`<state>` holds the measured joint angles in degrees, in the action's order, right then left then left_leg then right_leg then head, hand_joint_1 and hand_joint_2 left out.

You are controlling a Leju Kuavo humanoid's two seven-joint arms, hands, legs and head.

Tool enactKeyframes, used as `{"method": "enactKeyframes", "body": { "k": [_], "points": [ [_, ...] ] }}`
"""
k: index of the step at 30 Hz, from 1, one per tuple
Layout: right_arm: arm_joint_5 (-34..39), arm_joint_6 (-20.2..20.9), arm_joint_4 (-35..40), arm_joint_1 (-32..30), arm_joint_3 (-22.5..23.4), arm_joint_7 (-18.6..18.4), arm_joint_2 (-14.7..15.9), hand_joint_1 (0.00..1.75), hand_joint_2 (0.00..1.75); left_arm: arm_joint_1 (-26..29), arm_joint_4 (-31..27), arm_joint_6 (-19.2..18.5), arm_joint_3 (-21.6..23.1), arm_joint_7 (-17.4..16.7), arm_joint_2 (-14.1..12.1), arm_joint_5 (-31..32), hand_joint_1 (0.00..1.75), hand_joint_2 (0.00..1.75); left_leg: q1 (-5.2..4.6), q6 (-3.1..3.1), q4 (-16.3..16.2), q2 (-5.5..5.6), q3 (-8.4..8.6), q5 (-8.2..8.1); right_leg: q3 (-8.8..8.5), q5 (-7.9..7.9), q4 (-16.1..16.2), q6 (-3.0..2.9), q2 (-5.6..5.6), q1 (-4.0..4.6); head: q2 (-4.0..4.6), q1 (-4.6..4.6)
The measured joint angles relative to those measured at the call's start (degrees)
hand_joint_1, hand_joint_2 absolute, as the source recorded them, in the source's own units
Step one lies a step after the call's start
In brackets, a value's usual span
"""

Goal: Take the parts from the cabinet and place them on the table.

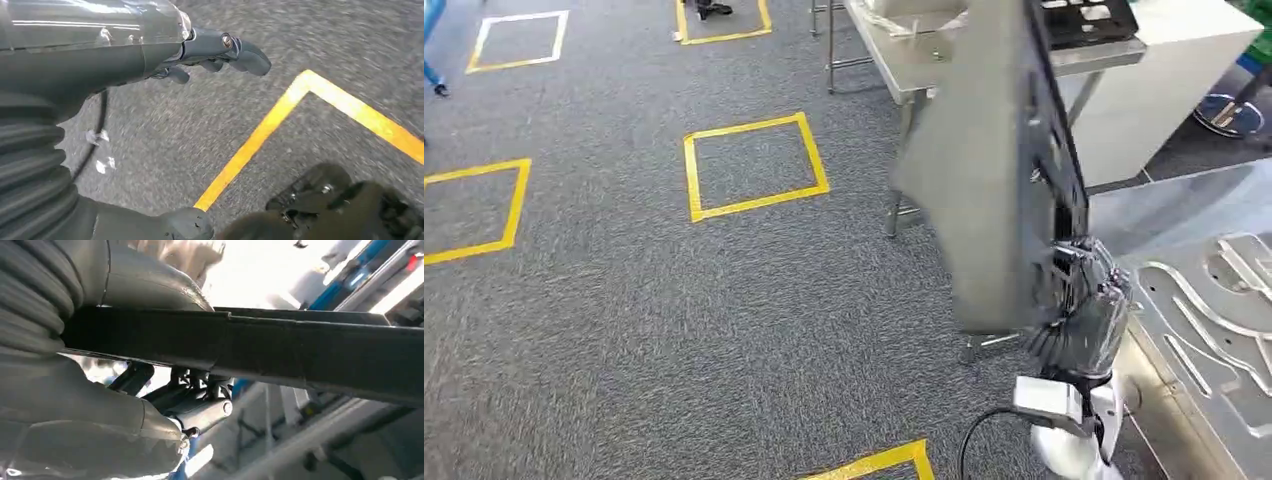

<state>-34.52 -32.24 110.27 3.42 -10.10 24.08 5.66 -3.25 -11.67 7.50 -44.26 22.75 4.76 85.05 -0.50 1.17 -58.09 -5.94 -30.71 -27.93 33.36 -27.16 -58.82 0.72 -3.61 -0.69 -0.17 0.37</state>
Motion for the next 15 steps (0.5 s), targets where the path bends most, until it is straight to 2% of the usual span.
{"method": "enactKeyframes", "body": {
  "k": [1,3,4,5,6,7,8,9,10,11,12,13,14,15],
  "points": [
    [-1.1,-0.4,-0.5,0.6,0.0,-0.8,0.3,1.75,1.75,-0.1,0.0,-0.1,0.0,0.2,0.0,0.1,0.0,1.75,-0.01,-0.17,0.0,-0.41,0.07,-0.01,0.14,-0.03,-0.1,-0.14,0.47,0.1,0.0,-0.2],
    [-1.7,-0.5,-1.5,1.7,0.1,-1.9,1.0,1.75,1.75,-0.4,0.0,-0.2,0.1,0.6,0.0,0.1,0.0,1.75,0.09,-0.76,-0.1,-1.5,0.2,-0.09,0.43,0.28,0.1,-0.94,1.78,0.23,0.02,-0.09],
    [-1.8,-0.5,-1.9,2.1,0.1,-2.1,1.0,1.75,1.75,-0.5,0.0,-0.2,0.1,0.8,0.0,0.1,0.0,1.75,0.41,-1.21,-0.6,-0.33,-0.07,-0.86,0.3,0.55,0.4,-1.35,2.29,-0.09,0.0,-0.15],
    [-1.8,-0.7,-2.1,2.5,0.1,-2.2,1.1,1.75,1.75,-0.5,0.0,-0.3,0.1,0.9,0.0,0.1,0.0,1.75,0.6,-1.47,-2.9,2.61,-0.94,-2.69,0.4,0.66,0.4,-1.56,2.8,-0.19,0.0,-0.35],
    [-1.9,-0.7,-2.3,3.0,0.1,-2.3,1.1,1.75,1.75,-0.3,0.0,-0.5,0.1,0.9,0.0,0.1,0.0,1.75,0.76,-1.62,-6.8,4.14,-2.63,-5.01,0.55,0.78,0.4,-1.76,3.27,-0.19,0.0,-0.46],
    [-1.9,-0.7,-2.6,3.1,0.1,-2.3,1.1,1.75,1.75,-0.3,0.0,-0.7,0.1,0.9,0.0,0.1,0.0,1.75,0.82,-1.75,-11.4,4.91,-4.71,-7.14,0.63,0.84,0.4,-1.85,3.86,-0.14,0.02,-0.57],
    [-1.9,-0.8,-2.8,3.1,0.1,-2.3,1.0,1.75,1.75,-0.2,0.0,-0.8,0.1,0.8,0.0,0.1,0.0,1.75,0.82,-1.8,-15.6,5.31,-6.65,-8.61,0.69,0.85,0.3,-1.86,4.55,-0.05,0.02,-0.57],
    [-1.9,-0.9,-3.2,3.1,0.0,-2.4,1.0,1.75,1.75,-0.1,0.0,-0.9,0.1,0.6,0.0,0.0,0.0,1.75,0.78,-1.78,-18.2,5.43,-7.96,-8.89,0.73,0.86,0.2,-1.87,5.3,0.02,0.02,-0.57],
    [-1.9,-0.9,-3.4,3.1,-0.2,-2.4,1.0,1.75,1.75,0.0,0.0,-1.0,0.1,0.3,0.0,0.0,0.0,1.75,0.78,-1.63,-17.7,5.46,-7.86,-7.5,0.7,0.86,0.2,-1.87,6.12,0.07,0.0,-0.55],
    [-1.9,-1.0,-3.6,3.1,-0.4,-2.4,1.0,1.75,1.75,0.0,0.0,-1.0,0.1,0.1,0.0,0.0,0.0,1.75,0.78,-1.36,-14.6,5.59,-6.66,-5.22,0.67,0.86,0.1,-1.86,6.92,0.1,0.02,-0.57],
    [-1.9,-1.1,-3.8,3.1,-0.5,-2.4,1.0,1.75,1.75,-0.1,0.0,-1.0,0.1,0.0,0.0,0.0,0.0,1.75,0.77,-0.98,-9.6,6.09,-4.55,-2.3,0.61,0.86,0.1,-1.86,7.75,0.1,0.02,-0.57],
    [-1.9,-1.2,-3.8,3.1,-0.6,-2.3,1.0,1.75,1.75,-0.1,0.0,-1.0,0.1,-0.2,0.0,0.0,0.0,1.75,0.77,-0.59,-4.5,7.51,-2.39,0.27,0.57,0.87,0.1,-1.83,8.44,0.04,0.02,-0.57],
    [-1.9,-1.3,-4.0,3.1,-0.8,-2.3,1.0,1.75,1.75,0.0,0.0,-1.0,0.1,-0.3,-0.1,0.0,0.0,1.75,0.88,-0.25,-1.5,11.65,-1.21,0.44,0.79,0.99,0.0,-1.6,8.97,-0.08,0.0,-0.48],
    [-1.9,-1.4,-4.1,3.2,-0.9,-2.3,1.0,1.75,1.75,0.0,0.0,-1.0,0.1,-0.3,-0.1,0.0,0.0,1.75,0.97,-0.23,-0.5,11.88,-0.89,0.58,1.16,1.15,-0.1,-1.2,9.89,-0.11,0.0,-0.46]
  ]
}}
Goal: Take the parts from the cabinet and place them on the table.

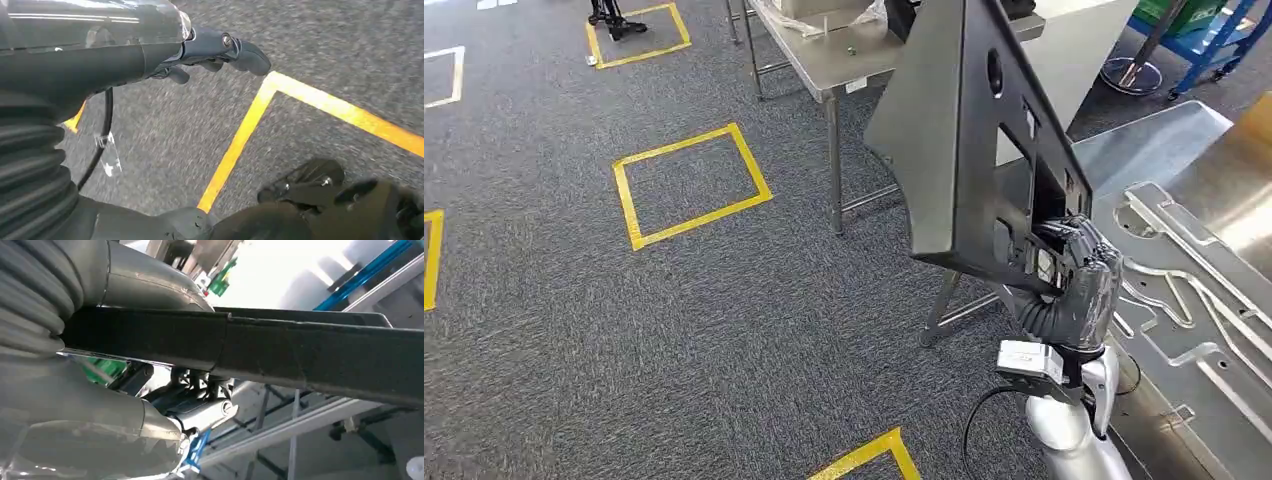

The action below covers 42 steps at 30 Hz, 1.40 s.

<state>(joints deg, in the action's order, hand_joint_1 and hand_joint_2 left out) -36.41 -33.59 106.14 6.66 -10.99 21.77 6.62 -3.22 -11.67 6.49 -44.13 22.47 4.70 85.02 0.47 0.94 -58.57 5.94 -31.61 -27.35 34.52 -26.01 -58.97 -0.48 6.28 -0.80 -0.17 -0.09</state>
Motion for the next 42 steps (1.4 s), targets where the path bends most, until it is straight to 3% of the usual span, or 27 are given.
{"method": "enactKeyframes", "body": {
  "k": [3,4,5,6,8,10,11,13,14,15,18,19,21,23,24,25,27,28,29,30,32,34,36,37,39,40,42],
  "points": [
    [0.0,0.0,-0.3,-0.3,-0.3,0.0,0.0,1.75,1.75,-0.1,0.0,0.0,0.0,0.0,0.0,0.0,0.0,1.75,-0.46,0.37,0.2,-2.06,0.03,0.26,0.55,0.81,0.6,1.38,2.13,-0.61,0.0,-0.24],
    [0.0,0.0,-0.3,-0.3,-0.3,0.0,0.0,1.75,1.75,-0.2,0.0,0.0,0.0,0.0,0.2,0.0,0.0,1.75,0.35,1.03,1.3,-3.12,0.3,0.94,0.68,0.52,0.4,1.53,1.3,-0.33,0.0,-0.15],
    [0.0,-0.1,-0.3,-0.2,-0.4,0.0,0.0,1.75,1.75,-0.2,0.0,0.0,0.1,0.0,0.2,0.1,0.0,1.75,0.14,1.34,1.8,-3.8,0.46,1.19,1.29,-0.62,-0.8,1.62,-2.55,0.1,0.0,0.15],
    [0.0,-0.1,-0.4,0.1,-0.4,0.0,0.0,1.75,1.75,-0.2,0.0,0.0,0.1,-0.2,0.2,0.2,0.0,1.75,0.05,1.52,1.8,-4.65,0.4,1.29,2.93,-2.95,-4.1,1.72,-4.72,0.06,0.02,0.57],
    [-0.3,-0.6,-0.7,-0.2,-0.6,0.2,0.0,1.75,1.75,0.1,0.0,0.0,0.1,-0.4,0.2,0.2,0.0,1.75,-0.18,1.62,1.7,-6.37,0.25,1.2,6.97,-7.07,-13.0,2.06,-5.83,-0.11,0.02,0.66],
    [-1.7,-2.4,-0.9,-0.8,-0.6,0.2,0.0,1.75,1.75,0.1,0.0,0.0,0.1,-0.4,0.2,0.2,0.0,1.75,-0.24,1.58,1.6,-7.91,0.14,1.07,8.22,-7.07,-16.0,2.33,-6.01,-0.19,0.0,0.63],
    [-3.0,-3.5,-1.0,-1.1,-0.6,-0.3,0.0,1.75,1.75,0.1,0.0,-0.1,0.1,-0.3,0.3,0.1,0.0,1.75,-0.24,1.5,1.5,-8.66,0.17,0.94,6.77,-5.24,-13.4,2.35,-6.15,-0.19,0.02,0.66],
    [-5.4,-5.4,-1.0,-1.5,-0.3,-1.7,0.0,1.75,1.75,0.1,0.0,-0.2,0.1,-0.3,0.4,-0.2,0.0,1.75,-0.25,1.23,1.1,-10.04,0.36,0.54,0.73,-0.55,-3.1,2.13,-7.82,-0.1,0.02,0.68],
    [-5.7,-5.7,-1.0,-1.5,0.0,-2.1,0.0,1.75,1.75,0.2,0.0,-0.2,0.1,-0.2,0.5,-0.3,0.0,1.75,-0.37,0.92,0.9,-10.63,0.42,0.29,-1.05,-1.02,0.9,1.74,-10.66,0.27,0.0,0.63],
    [-5.9,-5.8,-1.0,-1.7,0.2,-2.4,0.0,1.75,1.75,0.2,0.0,-0.2,0.1,-0.2,0.5,-0.4,0.0,1.75,-0.8,0.54,0.6,-11.01,0.37,0.03,-1.07,-0.55,0.9,1.31,-11.07,0.55,0.0,0.59],
    [-6.0,-6.1,-1.1,-2.1,0.6,-2.6,0.0,1.75,1.75,0.0,0.0,-0.2,0.1,-0.2,0.5,-0.4,0.0,1.75,-0.84,-0.1,0.7,-12.59,0.74,-0.09,-0.56,-0.47,0.6,0.74,-8.75,0.73,0.02,0.57],
    [-6.0,-6.1,-1.1,-2.3,0.8,-2.8,0.0,1.75,1.75,0.0,0.0,-0.2,0.1,-0.2,0.5,-0.4,0.0,1.75,-0.87,-0.54,0.5,-12.93,0.65,-0.51,-0.73,-0.12,1.0,0.24,-8.02,0.18,0.02,0.59],
    [-6.1,-6.2,-1.1,-2.3,0.8,-2.8,-0.2,1.75,1.75,0.0,0.0,-0.2,0.1,-0.2,0.5,-0.4,0.0,1.75,-0.31,-1.1,-4.2,-8.06,-1.05,-4.11,-0.6,0.13,1.1,-0.38,-7.0,-0.06,0.0,0.37],
    [-6.1,-6.1,-1.1,-2.4,0.8,-2.8,-0.3,1.75,1.75,0.3,0.0,-0.2,0.1,-0.2,0.5,-0.4,0.0,1.75,-0.12,-1.4,-13.4,-6.58,-5.1,-8.47,-0.43,0.24,1.1,-0.65,-5.74,0.0,0.0,0.44],
    [-5.7,-6.1,-1.2,-2.4,0.8,-2.9,-0.4,1.75,1.75,0.3,0.0,-0.2,0.1,-0.2,0.5,-0.4,0.0,1.75,-0.13,-1.48,-16.9,-6.43,-6.74,-9.46,-0.34,0.25,1.0,-0.66,-4.96,0.02,0.0,0.39],
    [-5.2,-6.1,-1.3,-2.5,0.8,-2.9,-0.4,1.75,1.75,0.4,0.0,-0.2,0.1,-0.2,0.5,-0.4,0.0,1.75,-0.12,-1.5,-18.0,-6.42,-7.28,-9.1,-0.34,0.25,0.9,-0.66,-4.22,0.03,0.0,0.42],
    [-4.2,-6.1,-1.6,-2.5,0.8,-2.9,-0.4,1.75,1.75,0.4,0.0,-0.2,0.1,-0.2,0.5,-0.4,0.0,1.75,-0.08,-1.21,-11.9,-6.07,-4.58,-4.52,-0.35,0.23,0.5,-0.63,-2.49,0.02,0.0,0.42],
    [-3.9,-6.1,-1.8,-2.5,0.8,-2.7,-0.5,1.75,1.75,0.4,0.0,-0.2,0.1,-0.2,0.5,-0.4,0.0,1.75,0.03,-0.97,-6.4,-5.11,-2.13,-1.65,-0.34,0.17,0.3,-0.52,-1.66,0.01,0.0,0.39],
    [-3.7,-6.1,-1.9,-2.5,0.8,-2.3,-0.5,1.75,1.75,0.4,0.0,-0.2,0.0,-0.3,0.5,-0.4,0.0,1.75,0.18,-0.69,-1.9,-2.76,-0.23,-0.06,-0.25,0.14,0.2,-0.4,-1.03,-0.05,0.0,0.39],
    [-3.6,-6.2,-2.0,-2.5,0.8,-1.9,-0.6,1.75,1.75,0.5,0.0,-0.2,0.0,-0.4,0.5,-0.3,0.0,1.75,0.28,-0.61,-0.7,-0.89,0.23,-0.82,0.04,0.17,-0.1,0.05,-0.45,0.28,0.02,0.44],
    [-3.1,-6.2,-2.1,-2.8,0.8,-1.0,-0.9,1.75,1.75,0.4,0.0,-0.1,0.0,-0.5,0.5,-0.2,0.0,1.75,-0.03,-0.48,-0.6,-1.96,0.27,-0.7,0.61,0.63,0.1,0.91,0.91,-0.25,0.02,0.46],
    [-2.6,-6.2,-2.0,-3.3,0.8,-0.2,-1.0,1.75,1.75,0.2,0.0,-0.1,0.0,-0.4,0.6,-0.2,0.0,1.75,0.34,0.41,0.2,-3.33,0.47,-0.04,0.9,1.16,0.4,1.86,2.15,-0.01,0.0,0.5],
    [-2.4,-6.2,-1.7,-3.6,0.8,0.8,-1.1,1.75,1.75,0.2,0.0,-0.1,0.0,-0.4,0.8,-0.2,0.0,1.75,0.35,1.3,1.0,-4.86,0.54,0.55,2.07,-1.4,-2.4,1.86,-3.88,0.27,0.02,1.12],
    [-2.4,-6.2,-1.4,-3.6,0.7,1.1,-1.2,1.75,1.75,0.3,0.0,-0.1,0.0,-0.4,0.8,-0.2,0.0,1.75,0.24,1.42,1.0,-5.61,0.4,0.6,4.07,-4.08,-6.7,2.01,-5.19,0.19,0.0,1.27],
    [-2.4,-6.2,-1.0,-3.9,0.5,1.7,-1.5,1.75,1.75,0.5,0.0,-0.1,0.0,-0.4,0.8,-0.1,0.0,1.75,0.14,1.47,1.0,-7.26,0.23,0.56,7.99,-7.84,-15.5,2.33,-5.72,-0.1,0.02,1.27],
    [-2.4,-6.2,-0.9,-4.1,0.4,1.8,-1.6,1.75,1.75,0.5,0.0,-0.2,0.0,-0.5,0.8,0.0,0.0,1.75,0.14,1.46,0.9,-8.09,0.21,0.55,8.66,-7.9,-17.2,2.46,-5.81,-0.19,0.02,1.24],
    [-2.2,-6.2,-0.6,-4.3,0.3,1.8,-1.7,1.75,1.75,0.3,0.0,-0.2,0.0,-0.5,0.8,0.1,0.0,1.75,0.14,1.3,0.9,-9.51,0.32,0.42,6.02,-4.63,-12.6,2.59,-6.34,-0.41,0.02,1.31]
  ]
}}
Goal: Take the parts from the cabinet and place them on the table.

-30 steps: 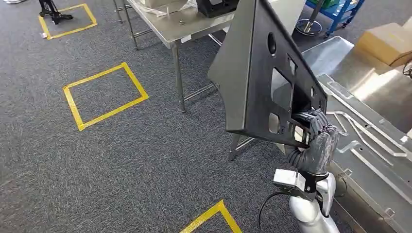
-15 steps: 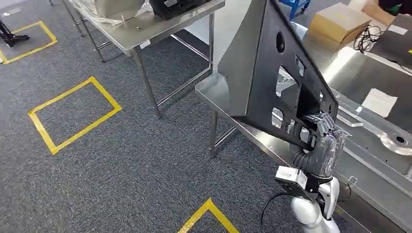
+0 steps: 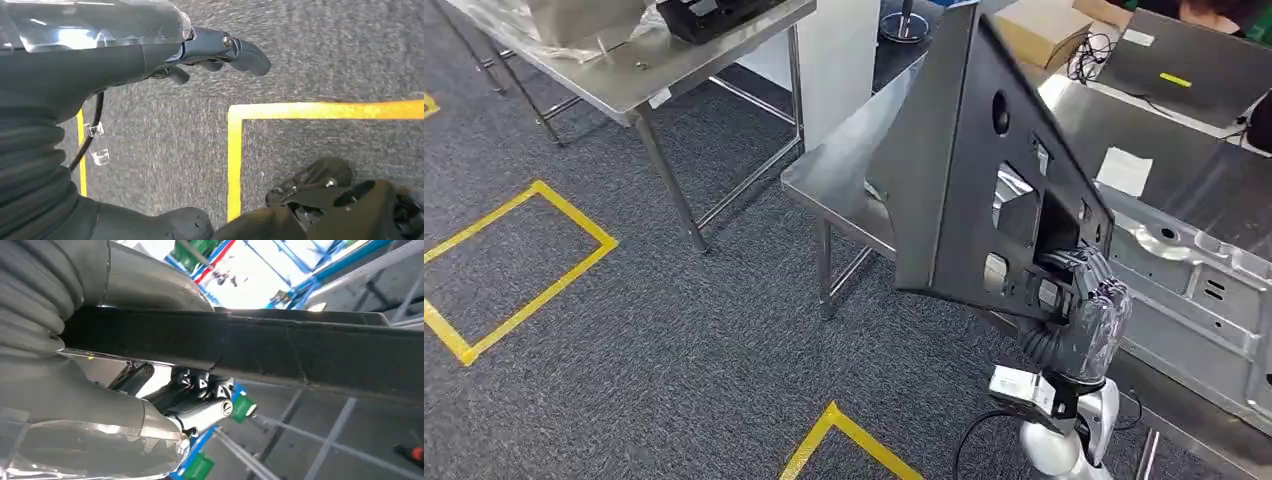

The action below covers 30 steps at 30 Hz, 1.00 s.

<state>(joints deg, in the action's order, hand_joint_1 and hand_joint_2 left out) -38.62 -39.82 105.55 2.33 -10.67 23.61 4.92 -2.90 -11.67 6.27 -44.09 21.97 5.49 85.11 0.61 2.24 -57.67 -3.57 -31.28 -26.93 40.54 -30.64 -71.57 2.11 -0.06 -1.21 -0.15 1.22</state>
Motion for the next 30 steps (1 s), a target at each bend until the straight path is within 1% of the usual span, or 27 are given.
{"method": "enactKeyframes", "body": {
  "k": [1,2,3,4,7,8,9,10,11,12,13,14,15,16,17,18,19,20,22,23,24,25,26,27,28,29,30],
  "points": [
    [0.0,0.0,0.2,0.0,-0.1,0.0,0.0,1.75,1.75,-0.1,0.0,0.0,0.0,0.0,0.0,0.1,0.0,1.75,0.0,-0.21,-0.1,-0.57,0.14,-0.15,-2.82,2.32,5.0,-0.1,-0.69,-0.03,0.0,0.0],
    [0.1,0.0,0.5,0.0,-0.2,0.0,-0.1,1.75,1.75,-0.1,0.0,0.0,0.0,0.0,0.0,0.1,0.0,1.75,-0.05,-0.45,-0.2,-1.27,0.37,-0.37,-6.28,4.47,10.9,-0.4,-2.76,0.09,0.0,0.02],
    [0.1,0.0,0.7,0.2,-0.3,0.1,-0.2,1.75,1.75,-0.1,0.0,0.0,0.0,0.0,0.0,0.1,0.0,1.75,-0.49,-0.85,-0.4,-1.7,0.4,-0.64,-7.35,3.89,13.3,-0.52,-5.14,0.75,0.0,0.09],
    [0.1,0.0,0.9,0.2,-0.5,0.1,-0.3,1.75,1.75,-0.1,0.0,0.0,0.0,0.0,0.0,0.1,0.0,1.75,-0.62,-1.21,-0.5,-2.22,0.42,-0.84,-7.13,4.15,13.4,-1.06,-4.23,0.87,-0.02,-0.07],
    [0.2,0.0,1.1,-0.1,-0.7,0.1,-0.3,1.75,1.75,-0.4,0.0,0.0,0.0,-0.1,0.0,0.1,0.0,1.75,-0.69,-2.04,-0.2,-4.14,0.99,-1.02,-6.8,4.29,13.6,-1.88,-2.21,0.95,-0.02,-0.18],
    [0.2,0.0,1.3,-0.2,-0.7,0.1,-0.4,1.75,1.75,-0.5,0.0,0.0,0.0,-0.1,0.0,0.1,0.0,1.75,-0.35,-2.46,-0.6,-3.21,0.83,-1.75,-7.13,4.64,14.0,-2.36,-1.61,0.36,-0.02,-0.24],
    [0.2,0.0,1.5,-0.1,-0.8,0.1,-0.4,1.75,1.75,-0.5,0.0,0.0,0.0,0.0,0.0,0.1,0.0,1.75,-0.21,-2.67,-2.8,-0.11,0.13,-3.46,-7.09,4.7,14.1,-2.71,-1.06,0.3,0.0,-0.39],
    [0.4,0.0,1.5,0.0,-0.8,0.1,-0.5,1.75,1.75,-0.4,0.0,0.0,0.0,0.0,0.0,0.1,0.0,1.75,-0.1,-2.73,-6.6,1.68,-1.46,-5.74,-7.01,4.78,14.1,-2.99,-0.57,0.31,0.0,-0.59],
    [0.5,0.0,1.5,-0.1,-1.0,0.1,-0.7,1.75,1.75,-0.3,0.0,0.0,0.0,-0.1,0.0,0.1,0.0,1.75,-0.05,-2.88,-11.4,2.62,-3.58,-8.01,-6.99,4.78,14.1,-3.11,0.08,0.33,-0.02,-0.68],
    [0.5,0.0,1.5,-0.2,-1.2,0.1,-0.7,1.75,1.75,-0.3,0.0,-0.1,0.0,-0.1,0.0,0.1,0.0,1.75,-0.05,-2.99,-16.0,3.06,-5.73,-9.74,-6.94,4.78,14.0,-3.11,0.9,0.37,0.0,-0.68],
    [0.5,0.0,1.5,-0.3,-1.2,0.1,-0.7,1.75,1.75,-0.2,0.0,-0.1,0.0,-0.2,0.0,0.1,0.0,1.75,-0.04,-3.05,-18.7,3.09,-7.12,-9.97,-6.95,4.78,13.9,-3.11,1.8,0.39,-0.02,-0.7],
    [0.6,0.0,1.4,-0.4,-1.2,0.1,-0.7,1.75,1.75,-0.2,0.0,-0.1,0.0,-0.2,0.0,0.1,0.0,1.75,-0.04,-3.02,-18.2,3.13,-6.97,-8.8,-7.01,4.78,13.9,-3.1,2.6,0.39,0.0,-0.66],
    [0.7,0.0,1.4,-0.4,-1.2,0.1,-0.7,1.75,1.75,-0.2,0.0,-0.3,-0.1,-0.2,0.0,0.1,0.0,1.75,0.0,-2.91,-15.1,3.22,-5.69,-6.4,-7.06,4.77,13.7,-3.09,3.47,0.37,0.0,-0.72],
    [0.7,0.0,1.4,-0.4,-1.2,0.1,-0.7,1.75,1.75,-0.1,0.0,-0.4,-0.1,-0.2,-0.1,0.1,0.0,1.75,0.07,-2.77,-10.3,3.55,-3.72,-3.6,-7.09,4.72,13.5,-3.01,4.34,0.35,-0.02,-0.7],
    [0.8,0.0,1.4,-0.4,-1.2,0.1,-0.7,1.75,1.75,-0.1,0.0,-0.5,-0.1,-0.2,-0.1,0.1,0.0,1.75,0.21,-2.61,-5.2,4.74,-1.54,-0.91,-7.09,4.58,13.3,-2.8,5.09,0.31,0.0,-0.7],
    [0.9,0.0,1.4,-0.4,-1.2,0.1,-0.7,1.75,1.75,0.0,0.0,-0.5,-0.1,-0.2,-0.2,0.1,0.0,1.75,0.55,-2.46,-2.5,8.33,-0.49,-0.77,-6.68,4.49,13.0,-2.56,5.62,0.16,0.0,-0.62],
    [0.9,0.0,1.4,-0.2,-1.2,0.1,-0.7,1.75,1.75,0.2,0.0,-0.6,-0.1,0.0,-0.2,0.1,0.0,1.75,0.76,-2.53,-1.2,9.77,-0.39,-0.93,-6.03,4.54,12.3,-2.08,6.42,0.46,0.0,-0.59],
    [0.9,0.0,1.4,-0.4,-1.2,0.0,-0.7,1.75,1.75,0.1,0.0,-0.6,-0.1,0.0,-0.2,0.1,0.0,1.75,0.44,-2.49,-1.8,9.01,-0.65,-0.93,-5.59,4.88,12.5,-1.53,7.05,0.1,0.0,-0.7],
    [0.9,0.0,1.4,-0.6,-1.2,-0.2,-0.7,1.75,1.75,-0.1,0.0,-0.7,-0.1,0.0,-0.2,0.1,0.0,1.75,0.11,-1.92,-1.7,7.66,-0.6,-0.7,-5.26,5.37,12.9,-0.67,8.62,-0.15,0.0,-0.68],
    [0.9,0.0,1.4,-0.6,-1.3,-0.5,-0.7,1.75,1.75,-0.1,0.0,-0.7,-0.1,0.0,0.0,0.1,0.0,1.75,0.75,-1.25,-1.0,6.7,-0.42,-0.26,-5.07,5.26,12.7,-0.44,8.65,-0.13,-0.02,-0.77],
    [0.9,0.0,1.4,-0.6,-1.3,-0.6,-0.7,1.75,1.75,-0.1,0.0,-0.6,-0.2,-0.1,0.0,0.1,0.0,1.75,0.64,-0.92,-0.7,5.92,-0.28,-0.06,-4.68,4.35,11.6,-0.25,4.72,0.27,-0.02,-0.44],
    [0.9,0.0,1.3,-0.3,-1.3,-0.7,-0.7,1.75,1.75,-0.1,0.0,-0.6,-0.2,0.0,0.0,0.1,0.0,1.75,0.55,-0.47,-0.6,5.07,-0.3,-0.01,-3.23,2.3,8.6,0.0,1.98,0.37,-0.02,0.18],
    [0.9,0.0,1.2,-0.2,-1.3,-0.8,-0.7,1.75,1.75,0.0,0.0,-0.6,-0.2,-0.1,0.0,0.1,0.0,1.75,0.38,-0.4,-0.6,4.19,-0.42,-0.02,-0.95,-0.17,3.8,0.22,0.84,0.29,0.0,0.09],
    [0.9,0.0,1.1,-0.3,-1.3,-0.8,-0.7,1.75,1.75,0.1,0.0,-0.6,-0.2,-0.1,0.0,0.1,0.0,1.75,0.28,-0.36,-0.6,3.32,-0.48,-0.05,1.09,-2.04,-0.6,0.35,0.49,0.21,-0.02,0.15],
    [0.8,0.0,0.9,-0.4,-1.4,-1.0,-0.7,1.75,1.75,0.1,0.0,-0.6,-0.2,-0.1,0.0,0.1,0.0,1.75,0.22,-0.33,-0.6,2.42,-0.51,-0.07,2.61,-2.97,-3.9,0.46,0.37,0.15,0.0,0.11],
    [0.5,0.0,0.7,-0.4,-1.4,-1.3,-0.7,1.75,1.75,0.1,0.0,-0.6,-0.2,-0.1,-0.1,0.1,0.0,1.75,0.17,-0.34,-0.7,1.53,-0.5,-0.09,2.67,-2.4,-4.3,0.51,0.34,0.05,0.0,0.17],
    [0.2,0.0,0.5,-0.4,-1.4,-1.6,-0.7,1.75,1.75,0.1,0.0,-0.6,-0.2,-0.1,0.0,0.1,0.0,1.75,0.13,-0.37,-0.7,0.8,-0.45,-0.14,1.41,-0.77,-2.0,0.47,0.21,0.0,0.0,0.11]
  ]
}}
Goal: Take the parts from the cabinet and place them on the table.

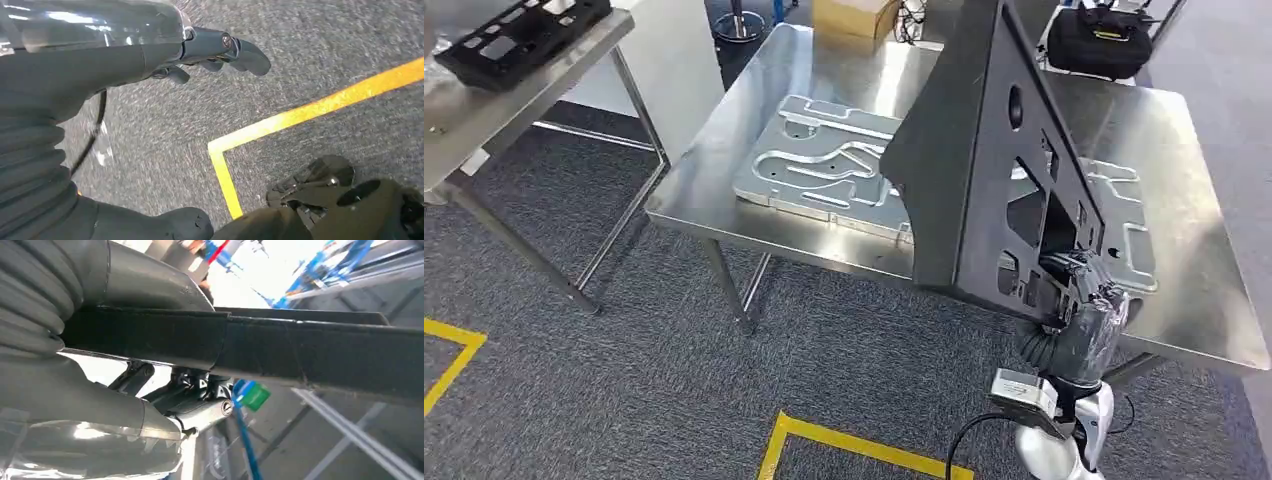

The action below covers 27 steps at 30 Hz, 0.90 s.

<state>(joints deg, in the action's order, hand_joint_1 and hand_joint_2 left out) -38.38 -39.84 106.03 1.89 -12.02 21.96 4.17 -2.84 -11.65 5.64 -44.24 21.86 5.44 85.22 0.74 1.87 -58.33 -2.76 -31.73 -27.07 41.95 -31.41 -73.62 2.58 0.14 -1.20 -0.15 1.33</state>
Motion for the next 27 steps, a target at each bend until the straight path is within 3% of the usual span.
{"method": "enactKeyframes", "body": {
  "k": [2,3,4,7,8,9,10,11,13,14,15,17,18,19,21,23,24,25,26,27],
  "points": [
    [-0.3,0.0,-0.3,0.0,-0.1,-0.6,0.0,1.75,1.75,-0.2,0.0,0.0,0.0,0.0,0.0,0.0,0.0,1.75,-0.07,-0.27,0.0,-1.32,0.28,-0.18,-5.93,4.68,10.3,-0.45,-1.3,0.1,0.0,0.02],
    [-0.5,0.0,-0.3,0.0,-0.1,-0.7,0.0,1.75,1.75,-0.2,0.0,0.0,0.0,0.0,0.1,0.0,0.0,1.75,-0.19,-0.45,0.0,-1.81,0.49,-0.3,-8.37,5.19,14.7,-0.89,-3.94,0.48,-0.02,0.07],
    [-0.5,0.0,-0.4,0.2,-0.3,-0.8,0.0,1.75,1.75,-0.1,0.0,0.0,0.0,0.0,0.1,0.0,0.0,1.75,-0.63,-0.85,-0.1,-2.29,0.46,-0.53,-8.5,4.91,15.3,-1.3,-4.41,1.13,0.0,0.0],
    [-0.5,0.0,-0.7,0.0,-0.5,-1.0,0.0,1.75,1.75,-0.3,0.0,0.0,0.0,0.1,0.1,0.0,0.0,1.75,-0.59,-1.62,0.2,-3.71,0.85,-0.56,-7.95,5.01,15.2,-2.06,-2.43,1.19,0.0,-0.09],
    [-0.5,0.0,-0.8,-0.1,-0.5,-1.0,0.0,1.75,1.75,-0.5,0.0,0.0,-0.1,0.1,0.1,-0.1,0.0,1.75,-0.74,-2.11,0.2,-3.9,1.04,-0.82,-8.16,5.39,15.8,-2.64,-1.7,0.65,0.0,-0.07],
    [-0.5,0.0,-0.8,-0.2,-0.6,-1.1,0.0,1.75,1.75,-0.5,0.0,0.0,-0.1,0.1,0.0,-0.1,0.0,1.75,-0.39,-2.46,-0.8,-1.42,0.77,-1.65,-8.35,5.61,16.0,-2.87,-1.34,0.43,0.0,-0.15],
    [-0.4,0.0,-0.9,0.1,-0.7,-1.2,0.0,1.75,1.75,-0.4,0.0,0.0,-0.1,0.1,0.0,-0.1,0.0,1.75,-0.33,-2.48,-3.5,0.69,-0.35,-3.73,-8.29,5.7,16.0,-3.23,-0.85,0.33,0.0,-0.17],
    [-0.4,0.0,-1.1,0.1,-0.8,-1.2,0.0,1.75,1.75,-0.3,0.0,0.0,-0.1,0.1,0.0,-0.1,0.0,1.75,-0.27,-2.53,-8.0,1.73,-2.31,-6.2,-8.25,5.71,16.0,-3.38,-0.31,0.36,0.0,-0.42],
    [-0.4,0.0,-1.4,0.0,-1.0,-1.2,-0.1,1.75,1.75,-0.1,0.0,0.0,-0.2,0.1,0.0,-0.1,0.0,1.75,-0.26,-2.71,-16.9,2.31,-6.46,-9.53,-8.11,5.72,15.9,-3.44,1.16,0.47,0.0,-0.46],
    [-0.4,0.0,-1.6,-0.1,-1.1,-1.3,-0.1,1.75,1.75,-0.1,0.0,0.0,-0.2,0.0,0.0,-0.1,0.0,1.75,-0.26,-2.68,-18.1,2.31,-7.13,-9.2,-8.12,5.72,15.8,-3.44,1.9,0.47,0.0,-0.48],
    [-0.4,0.0,-1.7,-0.1,-1.1,-1.3,-0.1,1.75,1.75,0.0,0.0,0.0,-0.2,0.0,0.0,-0.1,0.0,1.75,-0.23,-2.62,-16.5,2.39,-6.54,-7.47,-8.14,5.71,15.6,-3.43,2.76,0.45,-0.02,-0.46],
    [-0.4,0.0,-1.8,-0.1,-1.1,-1.3,-0.1,1.75,1.75,0.0,0.0,-0.2,-0.2,0.0,0.0,-0.1,0.0,1.75,-0.01,-2.43,-7.5,3.33,-2.78,-1.88,-8.15,5.53,15.1,-3.2,4.43,0.37,0.0,-0.48],
    [-0.4,0.0,-1.9,-0.1,-1.1,-1.3,-0.1,1.75,1.75,0.1,0.0,-0.2,-0.2,0.0,0.0,-0.1,0.0,1.75,0.18,-2.29,-2.9,5.43,-0.97,0.19,-7.98,5.35,14.8,-2.98,5.06,0.31,-0.02,-0.5],
    [-0.4,0.0,-2.0,0.0,-1.1,-1.3,-0.1,1.75,1.75,0.2,0.0,-0.2,-0.2,0.0,0.0,-0.2,0.0,1.75,0.46,-2.24,-1.9,8.71,-0.72,-0.86,-7.55,5.28,14.5,-2.63,5.62,0.53,0.0,-0.5],
    [-0.5,0.1,-2.1,0.0,-1.2,-1.4,-0.1,1.75,1.75,0.2,0.0,-0.2,-0.2,0.1,0.0,-0.2,0.0,1.75,0.2,-2.06,-1.3,7.82,-0.58,-0.73,-6.7,5.66,14.3,-1.75,7.01,0.11,0.0,-0.52],
    [-0.5,0.0,-2.2,-0.2,-1.2,-1.5,-0.1,1.75,1.75,0.0,0.0,-0.3,-0.2,0.2,0.0,-0.2,0.0,1.75,0.21,-1.16,-0.9,6.31,-0.37,-0.32,-6.51,6.18,14.7,-0.89,8.66,-0.09,-0.02,-0.52],
    [-0.5,0.0,-2.3,-0.3,-1.2,-1.5,-0.1,1.75,1.75,0.0,0.0,-0.3,-0.2,0.2,0.2,-0.2,0.0,1.75,0.53,-0.64,-0.5,5.27,-0.15,0.03,-6.35,5.75,14.2,-0.84,7.15,-0.16,0.0,-0.53],
    [-0.6,0.0,-2.3,-0.1,-1.2,-1.5,-0.1,1.75,1.75,0.0,0.0,-0.3,-0.2,0.3,0.2,-0.2,0.0,1.75,0.49,-0.36,-0.2,4.98,-0.07,0.11,-5.48,4.33,12.3,-0.66,3.71,0.41,-0.02,0.13],
    [-1.1,0.0,-2.4,0.2,-1.3,-1.6,-0.1,1.75,1.75,0.0,0.0,-0.3,-0.2,0.3,0.2,-0.2,0.0,1.75,0.38,-0.18,-0.2,4.25,-0.16,0.13,-3.58,2.06,8.5,-0.38,1.69,0.39,-0.02,0.24],
    [-1.6,0.1,-2.5,0.1,-1.3,-1.8,-0.1,1.75,1.75,0.1,0.0,-0.3,-0.2,0.3,0.2,-0.2,0.0,1.75,0.25,-0.15,-0.2,3.63,-0.21,0.11,-1.43,-0.1,3.9,-0.2,0.65,0.27,-0.02,0.15]
  ]
}}
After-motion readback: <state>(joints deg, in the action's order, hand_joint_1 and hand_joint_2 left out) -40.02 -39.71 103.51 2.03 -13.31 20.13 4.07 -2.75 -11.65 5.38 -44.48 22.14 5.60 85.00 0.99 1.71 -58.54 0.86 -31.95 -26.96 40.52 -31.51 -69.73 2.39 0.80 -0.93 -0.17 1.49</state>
